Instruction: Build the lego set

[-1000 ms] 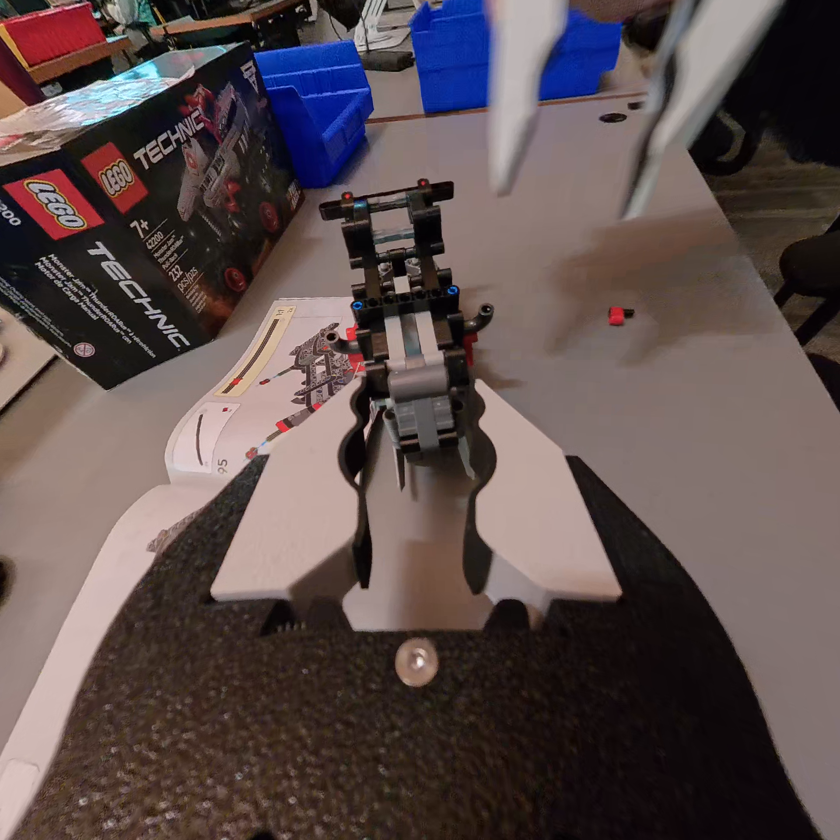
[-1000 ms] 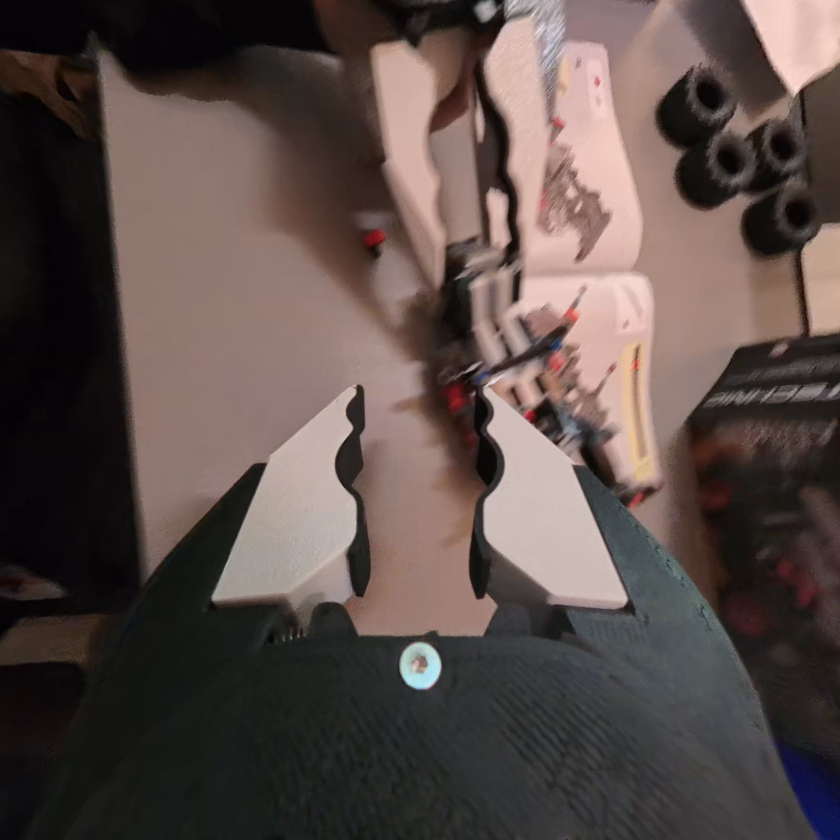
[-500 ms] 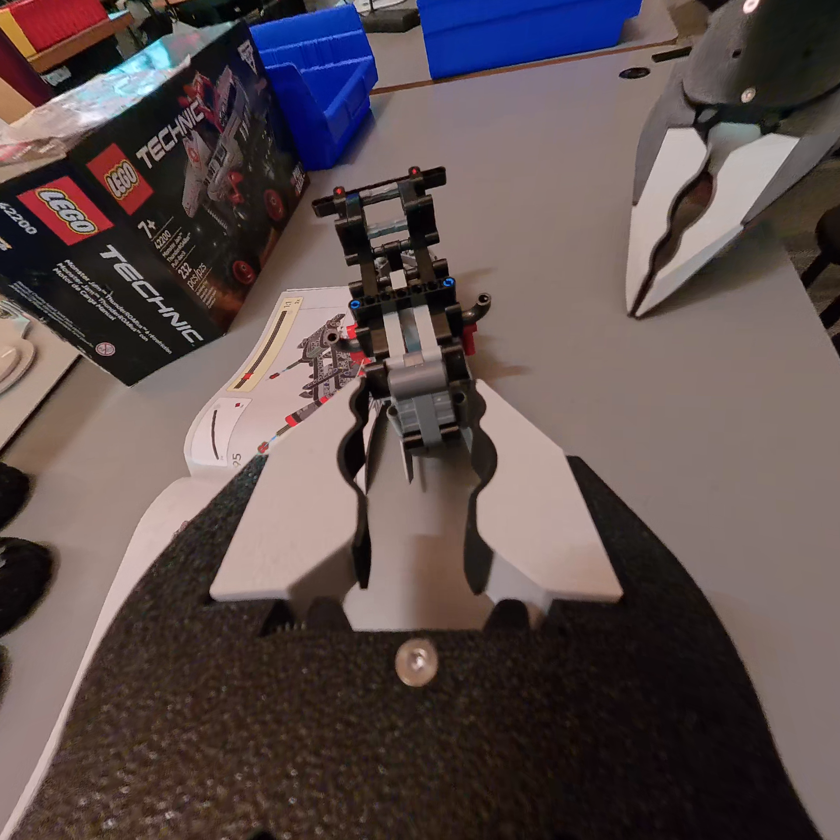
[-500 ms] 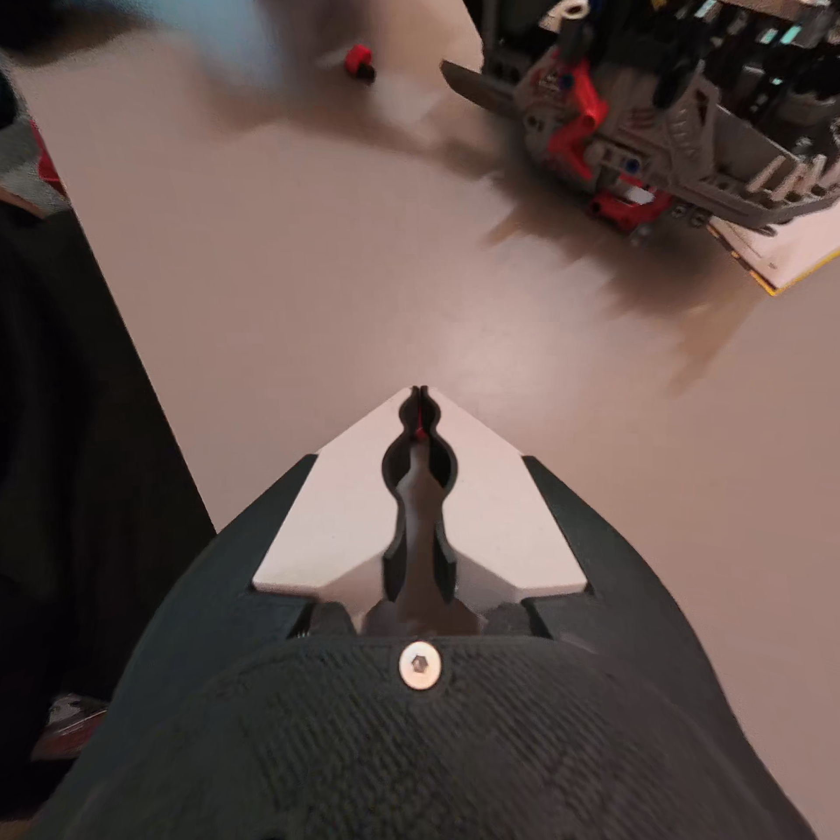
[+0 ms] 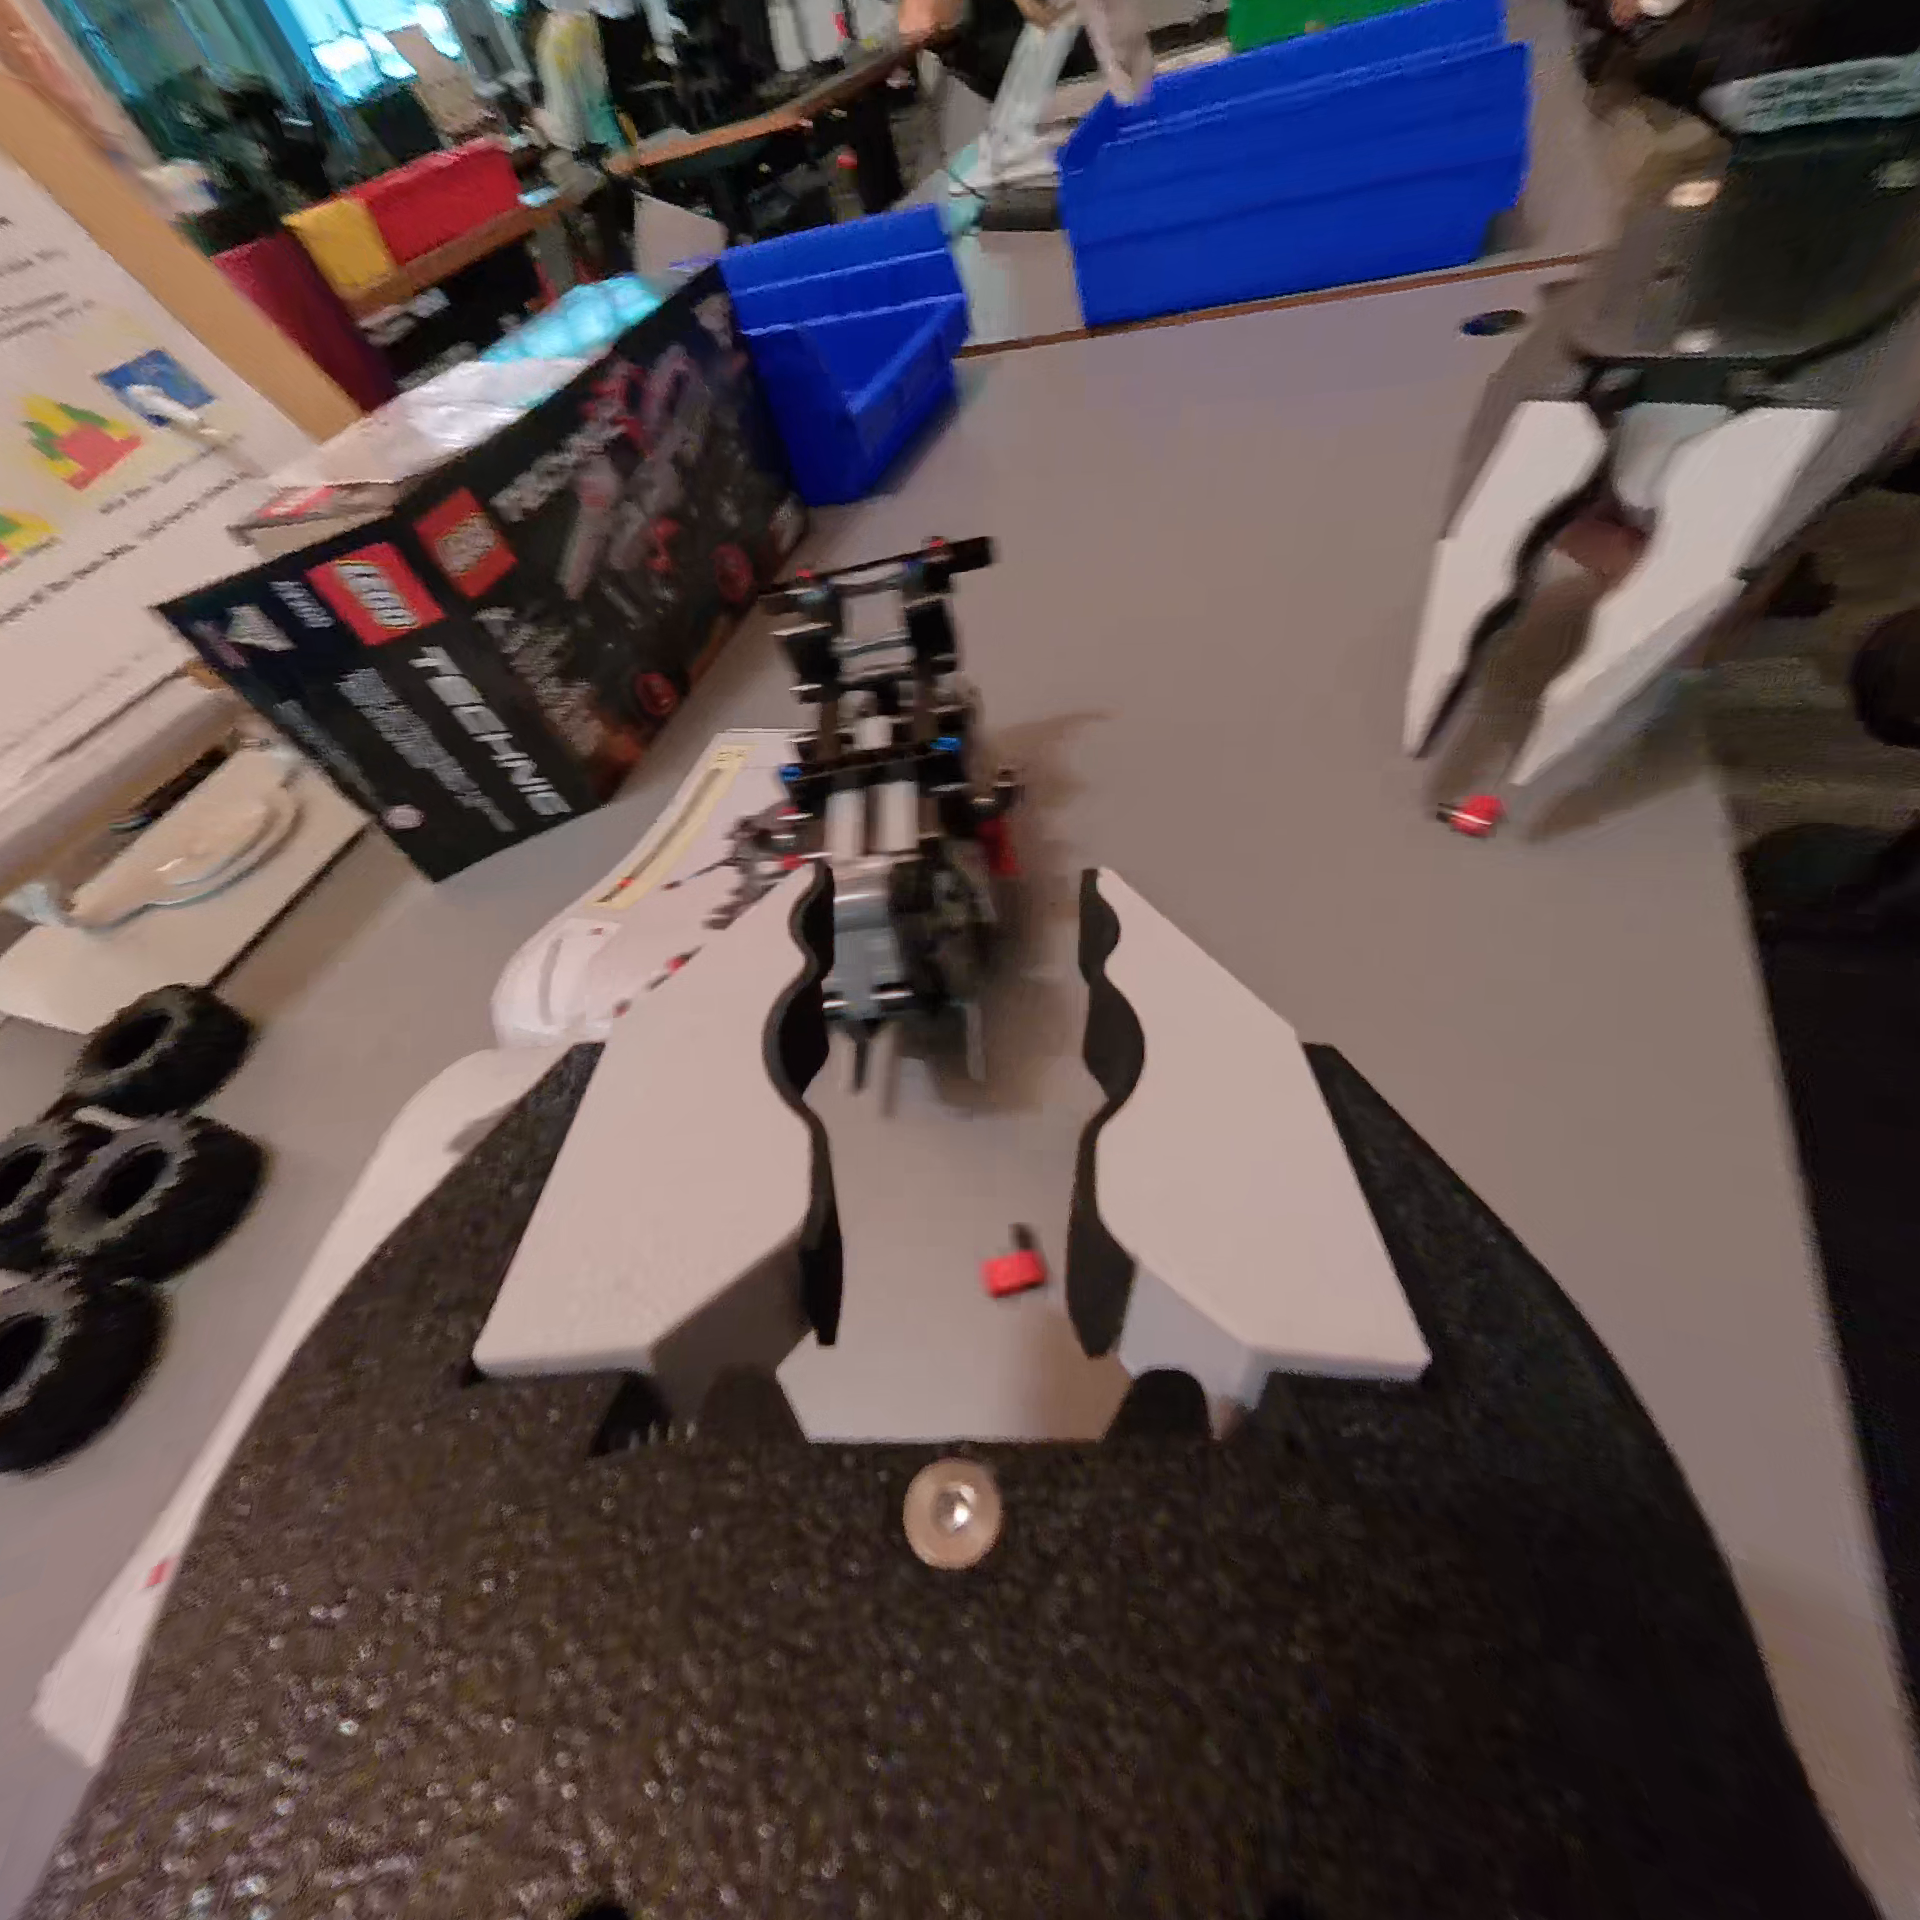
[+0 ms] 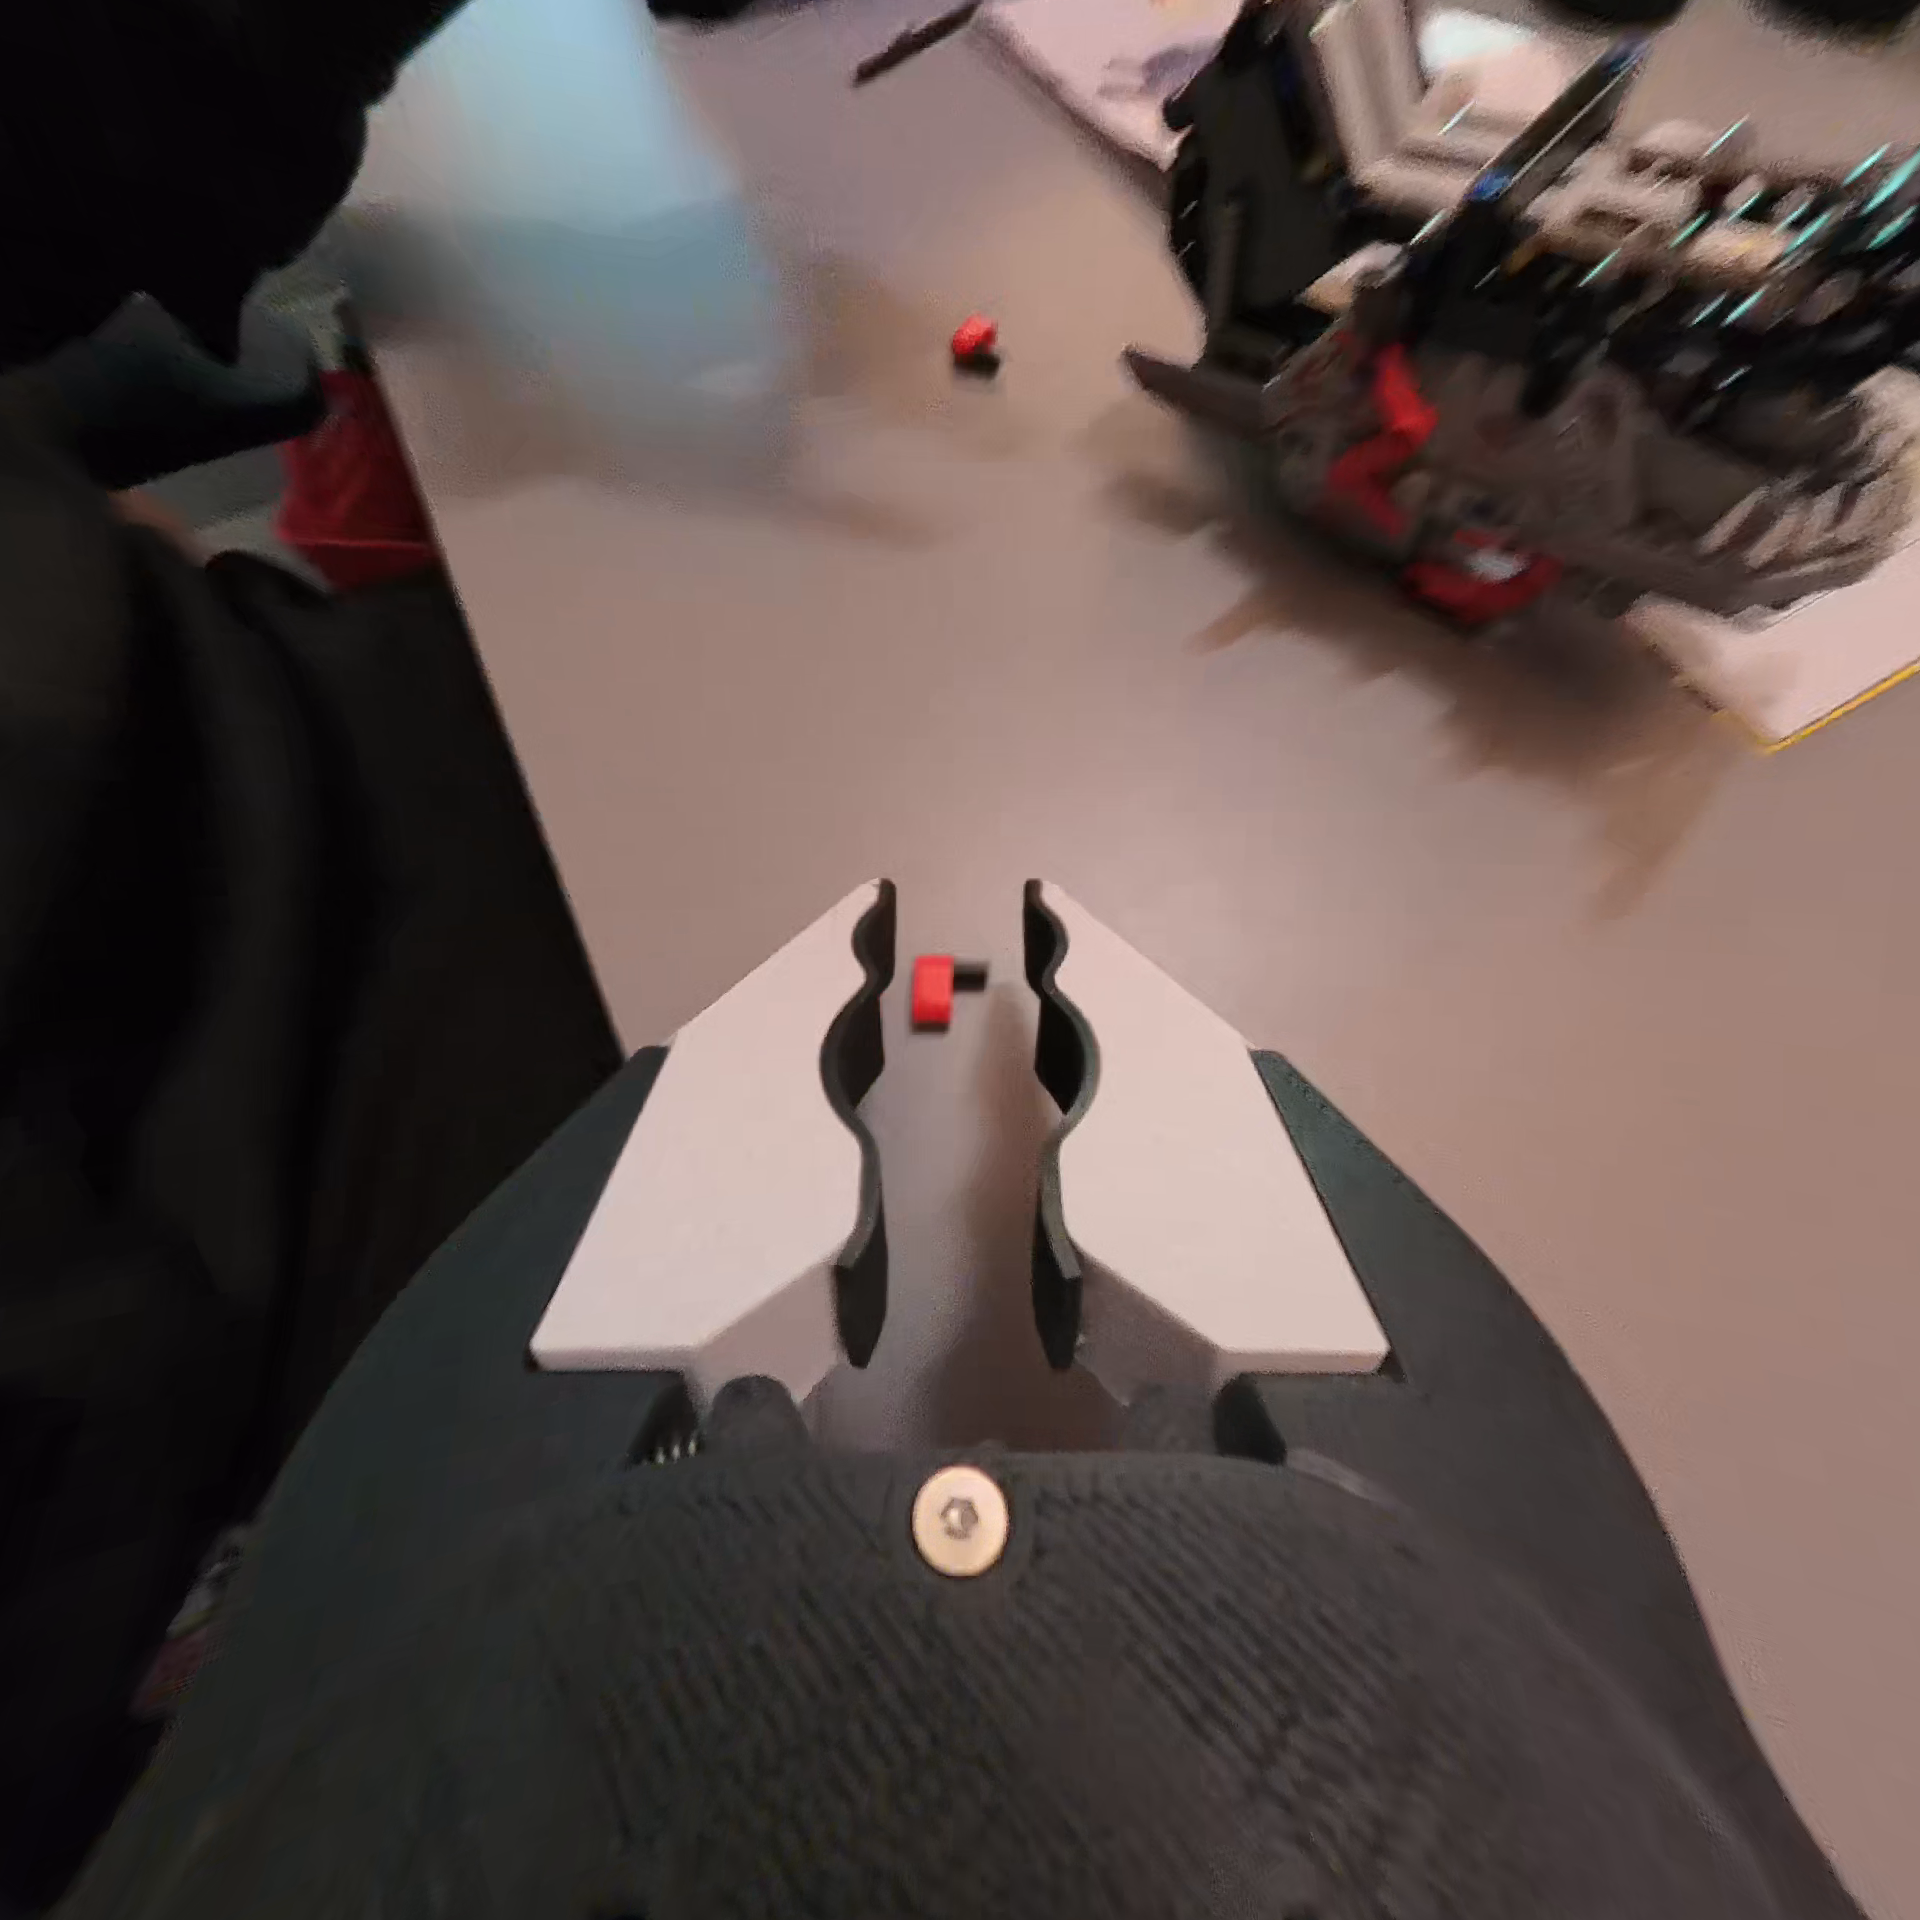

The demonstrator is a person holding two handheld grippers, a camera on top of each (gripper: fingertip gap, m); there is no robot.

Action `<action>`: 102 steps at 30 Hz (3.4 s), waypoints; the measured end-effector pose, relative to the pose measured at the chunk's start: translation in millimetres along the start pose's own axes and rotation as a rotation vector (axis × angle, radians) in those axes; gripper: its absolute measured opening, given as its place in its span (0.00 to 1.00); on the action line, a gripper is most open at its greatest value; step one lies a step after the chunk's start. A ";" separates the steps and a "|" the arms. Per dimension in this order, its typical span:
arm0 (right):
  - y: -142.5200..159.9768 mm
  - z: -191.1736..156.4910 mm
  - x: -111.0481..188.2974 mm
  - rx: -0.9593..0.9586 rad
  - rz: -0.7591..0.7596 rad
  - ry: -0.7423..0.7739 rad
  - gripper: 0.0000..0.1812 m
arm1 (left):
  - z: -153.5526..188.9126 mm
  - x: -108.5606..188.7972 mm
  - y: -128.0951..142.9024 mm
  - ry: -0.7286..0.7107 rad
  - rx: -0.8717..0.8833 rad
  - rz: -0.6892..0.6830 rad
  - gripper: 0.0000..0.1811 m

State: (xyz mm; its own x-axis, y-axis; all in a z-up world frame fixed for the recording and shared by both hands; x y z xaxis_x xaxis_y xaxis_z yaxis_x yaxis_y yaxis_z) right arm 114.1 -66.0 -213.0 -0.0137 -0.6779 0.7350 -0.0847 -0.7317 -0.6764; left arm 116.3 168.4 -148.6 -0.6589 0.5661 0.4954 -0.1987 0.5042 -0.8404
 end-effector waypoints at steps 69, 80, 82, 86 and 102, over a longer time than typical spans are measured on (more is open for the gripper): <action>-116.0 -8.7 -53.7 -0.071 0.536 0.473 0.05 | 32.2 -17.7 -0.6 0.192 0.618 0.156 0.07; -105.3 19.0 -48.8 -0.818 0.894 -0.245 0.05 | 38.0 -5.6 1.9 -0.231 -0.177 0.070 0.14; -105.1 19.0 -51.8 -0.891 0.942 -0.330 0.05 | 43.8 -11.8 1.7 -0.300 -0.274 0.039 0.15; -110.0 11.8 -58.4 -0.962 0.968 -0.478 0.05 | 46.3 -16.9 -2.7 -0.506 -0.396 0.043 0.14; -115.9 1.7 -60.5 -1.082 1.073 -0.672 0.04 | 50.6 -16.1 -3.8 -0.673 -0.583 0.105 0.10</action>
State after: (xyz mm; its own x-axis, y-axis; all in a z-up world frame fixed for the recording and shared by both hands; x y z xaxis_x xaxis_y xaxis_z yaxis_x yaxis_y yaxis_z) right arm 126.4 59.7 -179.2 -0.1399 -0.9245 -0.3547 -0.9302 0.2454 -0.2728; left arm 91.0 124.4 -164.5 -0.9753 0.2182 0.0347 0.1657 0.8263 -0.5383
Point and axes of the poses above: each gripper's, where its closed fingertips meet, x back along the fingers, y out of its underside, z = x × y across the jaws, the point moved 6 cm from there along x, back along the fingers, and after that the axes turned 11 degrees about -z, right-handed, at the moved point
